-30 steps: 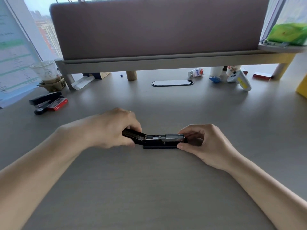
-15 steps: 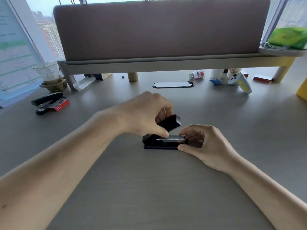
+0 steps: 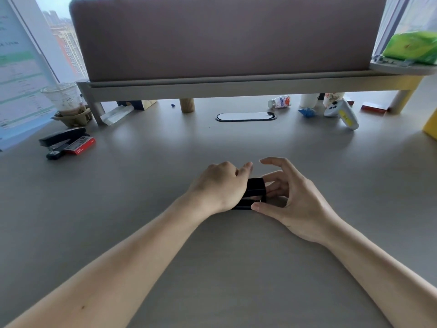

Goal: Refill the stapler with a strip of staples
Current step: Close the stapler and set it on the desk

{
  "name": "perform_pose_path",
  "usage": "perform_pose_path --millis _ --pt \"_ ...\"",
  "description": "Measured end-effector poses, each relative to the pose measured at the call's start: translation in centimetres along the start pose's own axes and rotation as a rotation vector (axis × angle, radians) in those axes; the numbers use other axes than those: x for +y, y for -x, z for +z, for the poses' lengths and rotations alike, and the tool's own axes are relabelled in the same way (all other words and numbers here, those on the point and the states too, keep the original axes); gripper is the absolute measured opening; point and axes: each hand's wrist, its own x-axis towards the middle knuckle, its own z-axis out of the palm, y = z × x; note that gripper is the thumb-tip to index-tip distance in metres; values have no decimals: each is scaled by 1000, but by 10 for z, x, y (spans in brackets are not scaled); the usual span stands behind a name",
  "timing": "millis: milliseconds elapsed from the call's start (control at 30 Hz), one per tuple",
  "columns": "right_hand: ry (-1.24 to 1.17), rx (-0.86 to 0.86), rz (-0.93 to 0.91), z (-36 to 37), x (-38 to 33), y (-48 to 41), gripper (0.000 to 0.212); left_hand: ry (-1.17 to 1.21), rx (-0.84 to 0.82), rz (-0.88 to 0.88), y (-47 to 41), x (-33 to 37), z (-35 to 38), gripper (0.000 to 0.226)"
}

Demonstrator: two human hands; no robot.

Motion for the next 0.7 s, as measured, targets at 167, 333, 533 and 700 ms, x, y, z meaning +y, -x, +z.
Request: perform_pose_path --millis 167,333,533,700 --pt "-3 2 -5 0 1 0 80 -119 25 35 -1 10 5 69" --pt "6 -2 -8 -1 2 -2 80 -84 22 29 -2 7 10 67" --pt "0 2 -6 -1 3 -1 80 -110 51 32 -2 6 13 68" --pt "4 -1 -17 0 5 -1 76 -102 83 62 -2 4 14 69"
